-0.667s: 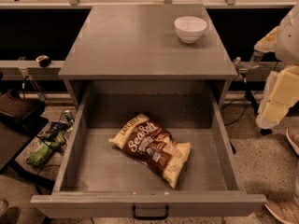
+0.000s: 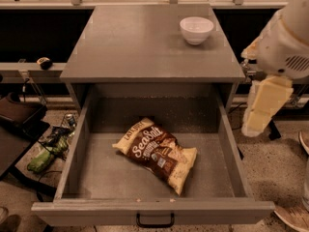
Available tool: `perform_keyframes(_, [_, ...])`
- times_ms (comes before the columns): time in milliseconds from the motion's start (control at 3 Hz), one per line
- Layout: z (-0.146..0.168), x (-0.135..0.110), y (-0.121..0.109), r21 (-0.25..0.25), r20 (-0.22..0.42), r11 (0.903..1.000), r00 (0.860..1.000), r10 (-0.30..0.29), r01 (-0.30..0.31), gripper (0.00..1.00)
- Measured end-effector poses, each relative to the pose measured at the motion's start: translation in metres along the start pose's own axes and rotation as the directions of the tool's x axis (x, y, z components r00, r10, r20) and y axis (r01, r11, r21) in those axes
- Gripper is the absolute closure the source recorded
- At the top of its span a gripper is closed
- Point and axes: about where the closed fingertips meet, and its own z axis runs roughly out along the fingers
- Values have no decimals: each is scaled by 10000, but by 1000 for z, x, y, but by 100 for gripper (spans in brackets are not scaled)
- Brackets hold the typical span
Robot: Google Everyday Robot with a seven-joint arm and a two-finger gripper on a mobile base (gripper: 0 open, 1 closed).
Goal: Pick brown chip bag from top drawer and place on counter
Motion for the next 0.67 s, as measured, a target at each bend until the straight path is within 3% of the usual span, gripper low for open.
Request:
perform_keyframes(333, [110, -46, 18, -1057, 695, 9942, 9975, -121, 194, 0])
perform_keyframes(667, [197, -72, 21, -1713, 1135, 9852, 9933, 228, -30, 0])
